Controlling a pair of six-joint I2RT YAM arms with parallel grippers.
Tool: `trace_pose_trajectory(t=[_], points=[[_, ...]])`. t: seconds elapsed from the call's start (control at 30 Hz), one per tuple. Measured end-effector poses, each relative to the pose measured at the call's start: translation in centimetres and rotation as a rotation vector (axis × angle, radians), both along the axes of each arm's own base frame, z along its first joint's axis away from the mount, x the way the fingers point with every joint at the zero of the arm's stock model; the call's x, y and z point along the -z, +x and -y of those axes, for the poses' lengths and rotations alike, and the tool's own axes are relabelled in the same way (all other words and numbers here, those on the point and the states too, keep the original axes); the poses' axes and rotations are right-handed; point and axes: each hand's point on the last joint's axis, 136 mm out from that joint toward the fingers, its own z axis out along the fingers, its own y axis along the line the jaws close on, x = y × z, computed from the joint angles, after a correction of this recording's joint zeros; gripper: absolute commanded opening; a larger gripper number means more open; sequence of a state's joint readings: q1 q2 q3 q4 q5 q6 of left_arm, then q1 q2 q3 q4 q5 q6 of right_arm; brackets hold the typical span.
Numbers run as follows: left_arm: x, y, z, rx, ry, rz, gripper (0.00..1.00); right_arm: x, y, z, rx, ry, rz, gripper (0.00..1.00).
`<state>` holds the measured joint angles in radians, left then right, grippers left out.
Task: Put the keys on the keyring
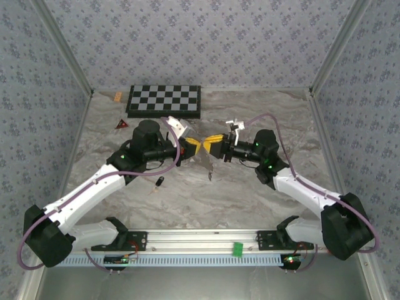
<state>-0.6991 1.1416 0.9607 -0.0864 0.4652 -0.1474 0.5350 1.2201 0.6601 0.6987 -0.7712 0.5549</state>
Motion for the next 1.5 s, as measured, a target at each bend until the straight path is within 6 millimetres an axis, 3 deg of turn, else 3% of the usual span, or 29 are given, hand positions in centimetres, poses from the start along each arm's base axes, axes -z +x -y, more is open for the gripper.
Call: trace_pose_trajectory(t=[0.13, 0.3, 0.47, 0.53, 0.6, 0.67, 0.87, 1.1, 1.27, 1.5], points=[[0.1, -0.1, 0.1, 0.01, 0.002, -0.008, 0.0, 0.4, -0.1, -0.3, -0.01, -0.017, -0.003, 0.14], [0.4, 0.3, -0.2, -0.008, 0.013, -0.017, 0.0, 0.5, -0.3, -0.4, -0.023, -0.026, 0.002, 0.0], [0.5, 0.5, -0.2, -0.013, 0.017, -0.019, 0.0, 0.6, -0.2, -0.4, -0.022, -0.03, 0.006, 0.0], [0.5, 0.5, -0.2, -0.014, 0.016, -0.018, 0.06, 0.6, -0.2, -0.4, -0.018, -0.03, 0.006, 0.0], [0.5, 0.5, -0.2, -0.015, 0.015, -0.02, 0.18, 0.6, 0.0, -0.3, -0.011, -0.03, 0.005, 0.0], [0.5, 0.5, -0.2, -0.017, 0.015, -0.019, 0.22, 0.6, 0.0, -0.2, -0.005, -0.028, 0.001, 0.0], [0.2, 0.6, -0.3, -0.026, -0.004, -0.033, 0.24, 1.1, 1.0, 0.8, 0.044, -0.018, -0.029, 0.0], [-1.9, 0.8, -0.9, -0.042, -0.09, -0.021, 0.25, 1.3, 1.0, 1.1, 0.054, 0.003, -0.042, 0.0], [-2.2, 0.8, -0.6, -0.039, -0.147, -0.051, 0.25, 0.3, 0.8, 1.4, 0.056, 0.061, -0.016, 0.0], [-3.1, 0.8, 0.0, -0.028, -0.242, -0.094, 0.25, -3.0, 0.1, 1.8, 0.038, 0.193, 0.04, 0.0]])
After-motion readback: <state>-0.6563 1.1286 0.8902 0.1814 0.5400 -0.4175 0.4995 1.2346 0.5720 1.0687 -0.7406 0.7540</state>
